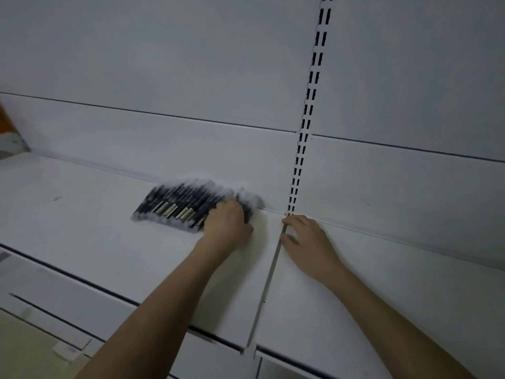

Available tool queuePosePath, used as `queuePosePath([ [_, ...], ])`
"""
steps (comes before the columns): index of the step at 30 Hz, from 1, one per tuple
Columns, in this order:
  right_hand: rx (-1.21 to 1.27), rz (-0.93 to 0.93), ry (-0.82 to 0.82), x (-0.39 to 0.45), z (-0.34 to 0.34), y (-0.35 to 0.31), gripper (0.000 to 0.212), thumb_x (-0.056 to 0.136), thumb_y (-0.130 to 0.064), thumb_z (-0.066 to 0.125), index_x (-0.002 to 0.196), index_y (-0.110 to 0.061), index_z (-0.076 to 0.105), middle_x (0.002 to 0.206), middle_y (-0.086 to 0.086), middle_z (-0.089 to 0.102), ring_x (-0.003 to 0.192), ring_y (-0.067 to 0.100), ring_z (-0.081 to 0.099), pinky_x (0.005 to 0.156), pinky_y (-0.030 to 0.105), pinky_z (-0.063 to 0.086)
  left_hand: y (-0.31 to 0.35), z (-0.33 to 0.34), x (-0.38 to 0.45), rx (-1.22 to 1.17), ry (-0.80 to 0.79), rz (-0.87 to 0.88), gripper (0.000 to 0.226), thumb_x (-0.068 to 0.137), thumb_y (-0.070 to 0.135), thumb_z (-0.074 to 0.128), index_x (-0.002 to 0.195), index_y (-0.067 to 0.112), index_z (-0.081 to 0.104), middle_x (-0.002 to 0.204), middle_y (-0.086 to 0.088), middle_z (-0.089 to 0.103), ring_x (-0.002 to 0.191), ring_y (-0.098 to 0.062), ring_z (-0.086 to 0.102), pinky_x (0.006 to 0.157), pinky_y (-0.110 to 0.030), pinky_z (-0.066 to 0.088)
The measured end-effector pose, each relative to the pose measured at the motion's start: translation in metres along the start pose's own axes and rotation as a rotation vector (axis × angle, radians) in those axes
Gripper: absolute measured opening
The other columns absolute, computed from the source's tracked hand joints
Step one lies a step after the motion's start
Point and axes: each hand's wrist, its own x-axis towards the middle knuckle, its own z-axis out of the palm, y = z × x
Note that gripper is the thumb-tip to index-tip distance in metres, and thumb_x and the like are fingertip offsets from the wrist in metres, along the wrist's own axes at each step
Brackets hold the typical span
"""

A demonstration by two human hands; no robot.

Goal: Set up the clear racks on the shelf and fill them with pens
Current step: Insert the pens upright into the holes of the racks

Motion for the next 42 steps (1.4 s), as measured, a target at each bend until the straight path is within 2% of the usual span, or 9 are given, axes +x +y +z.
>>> queuePosePath([
  [3, 0.255, 0.131, 0.043, 0.002, -0.004, -0.009, 0.036, 0.101, -0.024, 0.053, 0.135, -0.015, 0.054, 0.133, 0.000, 0.057, 0.121, 0.013, 0.052, 0.102, 0.026, 0.039, 0.011, -0.007, -0.007, 0.025, -0.043, 0.114, 0.015, 0.086, 0.016, 0.064, 0.092, 0.007, 0.054, 0.089, -0.009, 0.057, 0.075, -0.026, 0.053, 0.063, -0.032, 0.041],
  [6, 0.512, 0.233, 0.134, 0.004, -0.008, -0.023, 0.045, 0.100, -0.028, 0.055, 0.141, -0.015, 0.044, 0.138, 0.001, 0.052, 0.126, 0.015, 0.051, 0.105, 0.030, 0.041, 0.023, -0.002, -0.012, 0.045, 0.000, 0.220, 0.015, 0.085, 0.014, 0.062, 0.097, 0.007, 0.056, 0.102, -0.012, 0.062, 0.087, -0.028, 0.059, 0.065, -0.030, 0.041],
  [12, 0.903, 0.180, 0.303, 0.002, -0.030, -0.076, 0.063, 0.090, -0.032, 0.071, 0.141, -0.040, 0.035, 0.123, -0.007, 0.058, 0.103, 0.006, 0.064, 0.087, 0.025, 0.054, 0.020, 0.019, -0.025, -0.758, 0.129, 0.449, 0.034, 0.089, 0.022, 0.069, 0.113, 0.020, 0.044, 0.093, 0.010, 0.062, 0.081, -0.013, 0.064, 0.062, -0.027, 0.050],
  [15, 0.806, -0.001, 0.369, 0.002, -0.036, -0.099, 0.065, 0.087, -0.021, 0.075, 0.134, -0.047, 0.040, 0.126, -0.015, 0.053, 0.111, 0.007, 0.061, 0.093, 0.028, 0.054, 0.014, 0.021, -0.030, -1.114, 0.141, 0.572, 0.042, 0.088, 0.002, 0.067, 0.123, 0.015, 0.047, 0.109, 0.007, 0.066, 0.099, -0.007, 0.068, 0.077, -0.027, 0.058],
  [20, 0.584, -0.083, 0.344, -0.004, -0.024, -0.115, 0.046, 0.087, -0.014, 0.074, 0.123, -0.035, 0.055, 0.126, -0.023, 0.056, 0.122, -0.007, 0.049, 0.104, 0.022, 0.045, 0.005, 0.016, -0.038, -1.198, 0.215, 0.576, 0.026, 0.096, -0.005, 0.053, 0.121, 0.003, 0.053, 0.114, -0.003, 0.064, 0.107, 0.003, 0.061, 0.087, -0.020, 0.051],
  [24, 0.585, -0.037, 0.328, -0.010, -0.018, -0.116, 0.055, 0.085, -0.006, 0.073, 0.123, -0.037, 0.049, 0.118, -0.022, 0.056, 0.100, -0.019, 0.054, 0.078, 0.005, 0.044, -0.002, 0.014, -0.042, -1.158, 0.155, 0.612, 0.036, 0.095, 0.000, 0.056, 0.130, 0.009, 0.054, 0.122, 0.004, 0.064, 0.117, 0.002, 0.058, 0.094, -0.017, 0.049],
  [27, 0.555, 0.022, 0.282, -0.015, -0.024, -0.113, 0.069, 0.083, -0.011, 0.077, 0.132, -0.044, 0.041, 0.117, -0.027, 0.050, 0.097, -0.024, 0.053, 0.077, 0.005, 0.045, -0.004, 0.015, -0.043, -1.172, 0.007, 0.559, 0.032, 0.088, -0.010, 0.053, 0.116, 0.003, 0.061, 0.096, 0.004, 0.069, 0.088, -0.002, 0.067, 0.068, -0.013, 0.051],
  [30, 0.554, 0.095, 0.275, -0.026, -0.043, -0.107, 0.073, 0.083, -0.023, 0.079, 0.134, -0.052, 0.036, 0.129, -0.020, 0.048, 0.114, -0.002, 0.056, 0.094, 0.023, 0.050, 0.002, 0.011, -0.048, -1.249, -0.116, 0.506, 0.010, 0.094, -0.004, 0.056, 0.100, 0.003, 0.056, 0.071, -0.001, 0.061, 0.051, -0.004, 0.056, 0.046, -0.015, 0.043],
  [42, -0.030, 0.396, 0.332, -0.149, -0.168, -0.036, 0.052, 0.099, -0.055, 0.043, 0.147, -0.032, 0.042, 0.152, -0.010, 0.042, 0.139, 0.010, 0.036, 0.117, 0.034, 0.028, 0.101, -0.003, -0.094, -1.227, -0.319, 0.580, 0.017, 0.099, 0.022, 0.057, 0.110, 0.014, 0.047, 0.074, -0.012, 0.062, 0.051, -0.012, 0.058, 0.045, -0.028, 0.041],
])
